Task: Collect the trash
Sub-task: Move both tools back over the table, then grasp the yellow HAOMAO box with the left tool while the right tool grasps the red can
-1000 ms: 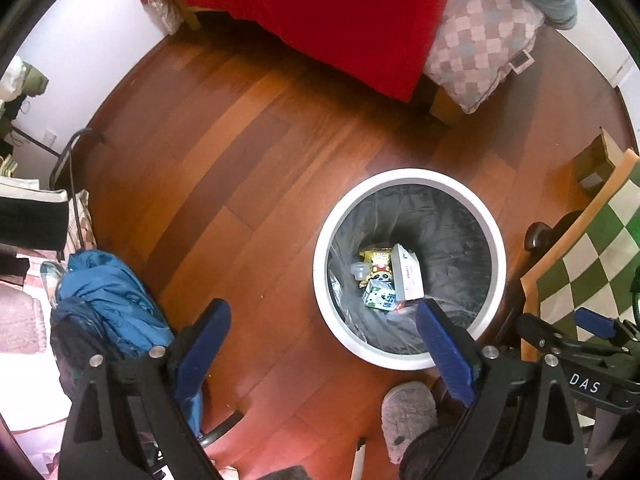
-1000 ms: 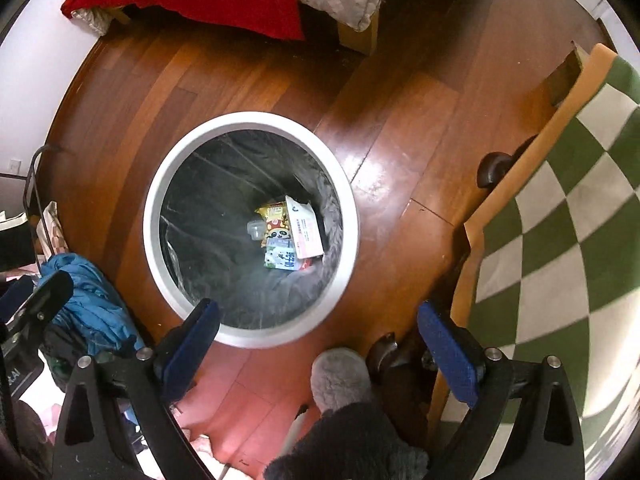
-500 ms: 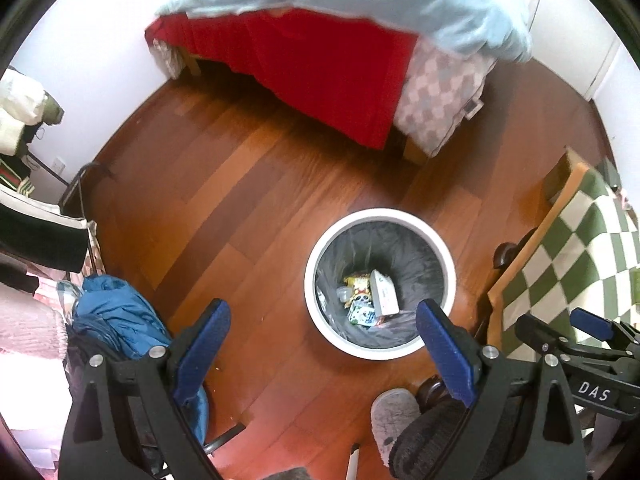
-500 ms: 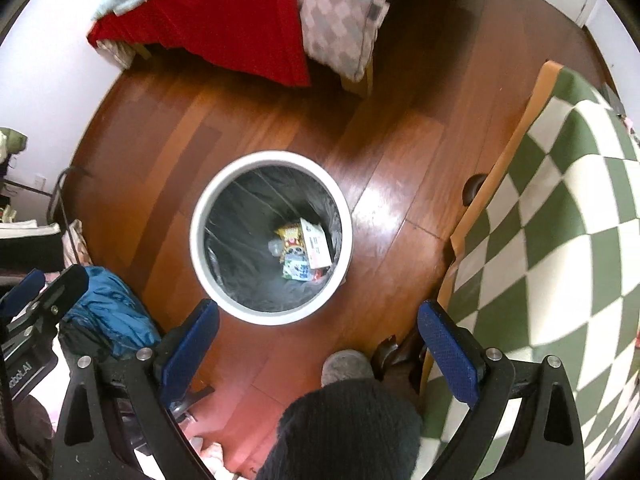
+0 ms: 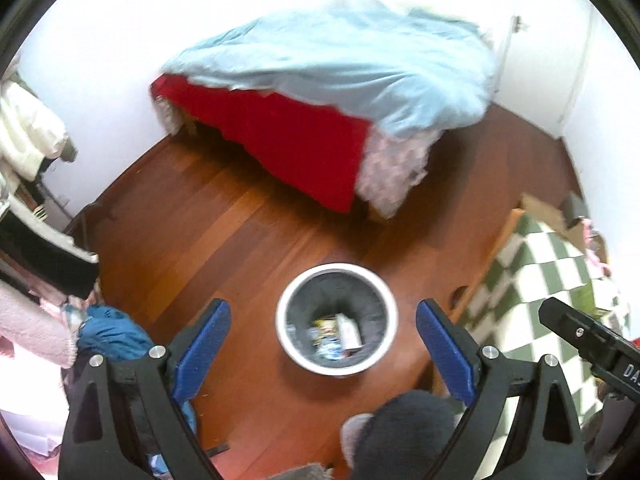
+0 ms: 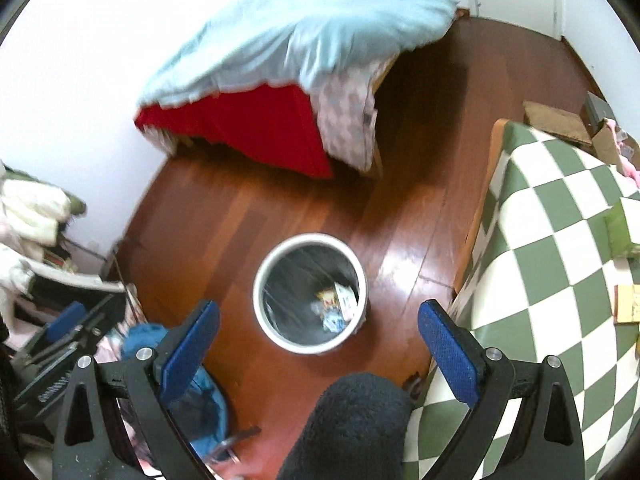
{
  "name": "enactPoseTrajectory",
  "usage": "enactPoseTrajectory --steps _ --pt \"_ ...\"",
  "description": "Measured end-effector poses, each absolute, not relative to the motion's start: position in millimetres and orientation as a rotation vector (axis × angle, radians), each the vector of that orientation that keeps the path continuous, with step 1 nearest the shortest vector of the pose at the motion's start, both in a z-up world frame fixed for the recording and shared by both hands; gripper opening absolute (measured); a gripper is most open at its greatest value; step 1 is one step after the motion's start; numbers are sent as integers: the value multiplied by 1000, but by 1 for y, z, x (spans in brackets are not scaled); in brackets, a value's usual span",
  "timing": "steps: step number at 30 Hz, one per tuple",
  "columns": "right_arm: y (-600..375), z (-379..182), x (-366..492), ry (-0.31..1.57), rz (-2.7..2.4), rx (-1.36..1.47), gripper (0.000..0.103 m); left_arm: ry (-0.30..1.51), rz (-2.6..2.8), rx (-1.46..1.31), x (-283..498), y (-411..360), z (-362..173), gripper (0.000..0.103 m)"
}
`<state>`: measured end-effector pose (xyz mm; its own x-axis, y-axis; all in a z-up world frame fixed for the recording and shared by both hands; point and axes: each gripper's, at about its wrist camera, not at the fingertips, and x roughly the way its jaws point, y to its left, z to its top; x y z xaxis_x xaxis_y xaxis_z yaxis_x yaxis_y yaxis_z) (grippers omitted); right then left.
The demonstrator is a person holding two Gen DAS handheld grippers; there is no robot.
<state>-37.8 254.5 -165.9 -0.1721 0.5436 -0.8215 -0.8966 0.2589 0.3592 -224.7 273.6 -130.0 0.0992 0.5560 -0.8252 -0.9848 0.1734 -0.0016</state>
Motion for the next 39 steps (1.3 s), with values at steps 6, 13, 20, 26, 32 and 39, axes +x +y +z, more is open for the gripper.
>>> enactPoseTrajectory --steps 6,13,20,26,32,39 --pt "183 -132 25 1132 1268 -226 100 801 1125 -622 -148 242 -120 94" --pt "90 -142 144 1150 1023 -118 100 951 893 -539 -1 198 -167 95" --pt "-5 -190 293 1193 655 -107 100 1109 747 -408 146 168 -228 95" --pt "-53 -230 389 1262 479 -77 100 1260 509 -198 254 135 -281 95" --pt "-55 -247 436 1312 456 -125 100 1371 284 10 309 113 -311 93" --pt "-32 -256 454 1340 469 -183 100 1438 103 111 344 99 -326 88"
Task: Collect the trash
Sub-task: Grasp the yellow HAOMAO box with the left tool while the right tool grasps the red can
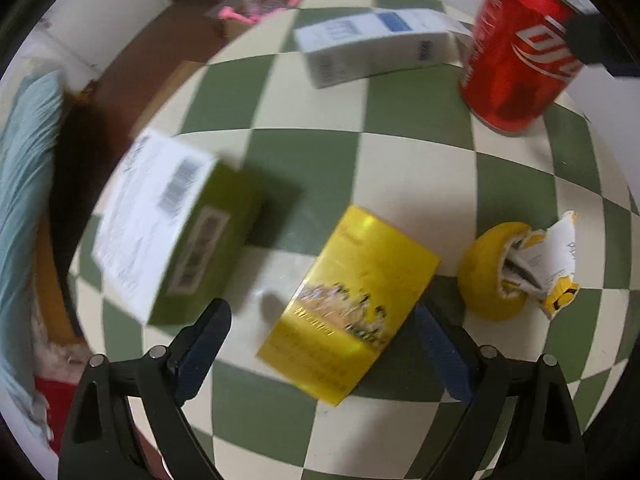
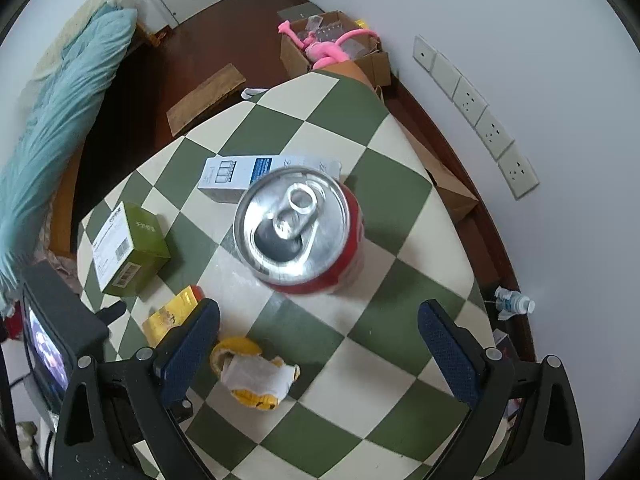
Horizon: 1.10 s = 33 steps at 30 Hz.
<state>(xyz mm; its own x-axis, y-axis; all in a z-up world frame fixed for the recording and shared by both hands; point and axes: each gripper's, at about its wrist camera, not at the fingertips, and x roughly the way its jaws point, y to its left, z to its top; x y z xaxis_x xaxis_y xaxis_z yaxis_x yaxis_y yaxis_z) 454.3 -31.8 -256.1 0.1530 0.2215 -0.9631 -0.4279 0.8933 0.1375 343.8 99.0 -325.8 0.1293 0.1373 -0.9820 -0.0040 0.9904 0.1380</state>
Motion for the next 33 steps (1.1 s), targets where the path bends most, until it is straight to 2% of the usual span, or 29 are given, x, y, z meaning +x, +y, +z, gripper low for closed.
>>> enactPoseTrajectory --steps 1,3,9,10,11,12,18,24,33 --pt "-29 -257 458 1342 466 -186 100 1453 83 109 347 98 -328 86" --pt "-24 -259 463 1342 463 -186 100 1468 49 90 349 95 -331 66" --pt "-7 -263 475 1327 454 -221 98 1474 47 37 352 95 -330 64" --pt "-5 -265 477 1328 452 -229 89 1486 84 8 351 98 -330 64" --pt "-4 -266 477 1330 448 -230 75 1499 115 -21 352 103 -331 64" --pt "-3 -268 479 1338 446 -225 70 1508 149 -68 350 107 -331 64" --pt "2 -267 482 1331 440 -236 70 1453 293 -272 329 130 -331 67" --pt "8 -270 484 1344 422 -268 70 1457 291 -263 332 125 -333 68" --pt "8 -287 489 1375 403 -272 70 1425 288 -274 318 145 -331 63"
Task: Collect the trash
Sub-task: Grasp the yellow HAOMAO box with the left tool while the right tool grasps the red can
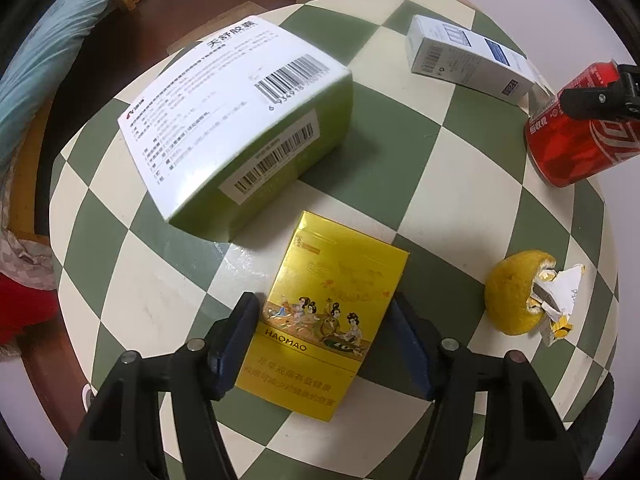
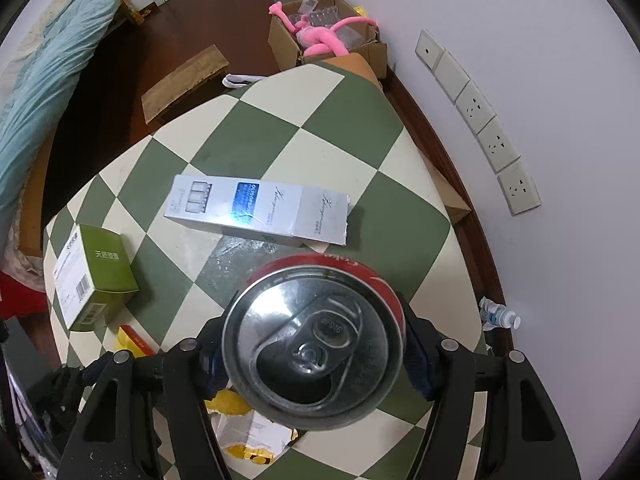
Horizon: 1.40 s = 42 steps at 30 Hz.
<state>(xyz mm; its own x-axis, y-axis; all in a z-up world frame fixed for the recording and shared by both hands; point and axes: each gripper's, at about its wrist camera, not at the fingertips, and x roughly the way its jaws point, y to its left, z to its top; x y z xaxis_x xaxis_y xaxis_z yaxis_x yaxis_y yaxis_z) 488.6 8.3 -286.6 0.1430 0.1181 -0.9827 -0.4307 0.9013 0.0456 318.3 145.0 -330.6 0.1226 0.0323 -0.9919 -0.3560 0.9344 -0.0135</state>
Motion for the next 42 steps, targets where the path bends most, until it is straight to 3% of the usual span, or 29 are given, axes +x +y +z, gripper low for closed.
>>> enactPoseTrajectory --steps 9,23,34,42 --pt "9 -282 488 1358 424 -265 69 1374 336 -326 299 156 -313 61" --pt "23 -230 436 1278 561 -218 68 1112 434 -450 218 179 -208 61" --pt "76 -155 355 1178 742 -218 68 858 547 -498 128 219 -110 61" --pt "156 -121 254 1119 930 -256 68 779 666 -513 32 261 -81 61"
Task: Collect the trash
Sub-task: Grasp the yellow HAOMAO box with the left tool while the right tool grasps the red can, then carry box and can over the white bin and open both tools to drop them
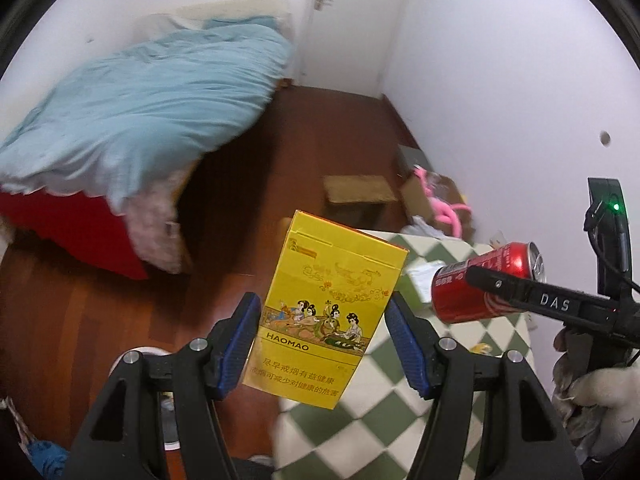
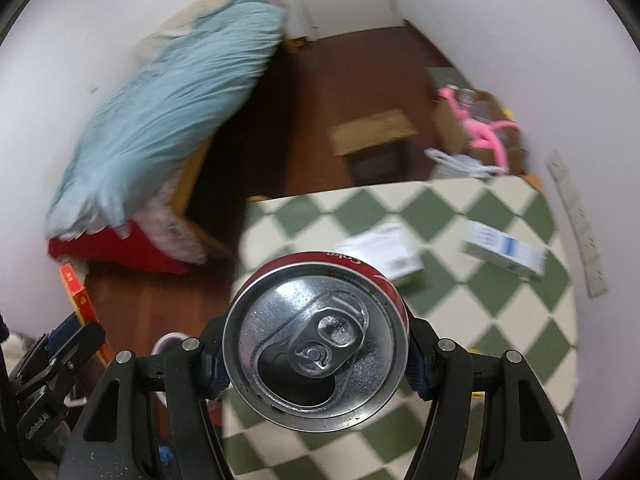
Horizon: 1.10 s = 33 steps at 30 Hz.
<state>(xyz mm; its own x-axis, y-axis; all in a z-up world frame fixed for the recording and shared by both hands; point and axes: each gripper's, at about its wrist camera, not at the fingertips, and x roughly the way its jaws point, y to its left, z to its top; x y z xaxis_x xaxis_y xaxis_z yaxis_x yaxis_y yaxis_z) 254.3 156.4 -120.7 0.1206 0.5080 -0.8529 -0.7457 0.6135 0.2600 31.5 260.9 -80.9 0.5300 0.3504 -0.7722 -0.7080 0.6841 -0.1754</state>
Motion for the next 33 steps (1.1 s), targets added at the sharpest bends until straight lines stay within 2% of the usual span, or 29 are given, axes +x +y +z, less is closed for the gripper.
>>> enactPoseTrajectory --steps 8,14,19,25,28,29,32,33 --pt "247 -154 131 1177 1112 -312 68 805 836 -575 -82 315 -109 61" --pt "307 -221 38 1301 1193 -411 68 881 927 -727 -158 355 -178 61" --pt "346 -298 -20 1426 1196 -502 68 952 947 -966 -208 394 -259 61" --pt "384 -384 -53 1567 1137 -583 68 1039 948 -1125 -237 428 -334 61" --pt "404 -417 -65 1603 1110 -620 68 1045 955 -1187 -249 439 -355 62" --pt "411 -422 -67 1607 1109 -628 68 1054 966 -1197 -252 442 -359 66" --pt "427 -441 -74 1629 1103 -646 69 1060 1000 -1217 -268 447 -367 92" --pt "432 -448 -77 1637 1103 -661 69 1064 1012 -1210 -270 447 -367 94"
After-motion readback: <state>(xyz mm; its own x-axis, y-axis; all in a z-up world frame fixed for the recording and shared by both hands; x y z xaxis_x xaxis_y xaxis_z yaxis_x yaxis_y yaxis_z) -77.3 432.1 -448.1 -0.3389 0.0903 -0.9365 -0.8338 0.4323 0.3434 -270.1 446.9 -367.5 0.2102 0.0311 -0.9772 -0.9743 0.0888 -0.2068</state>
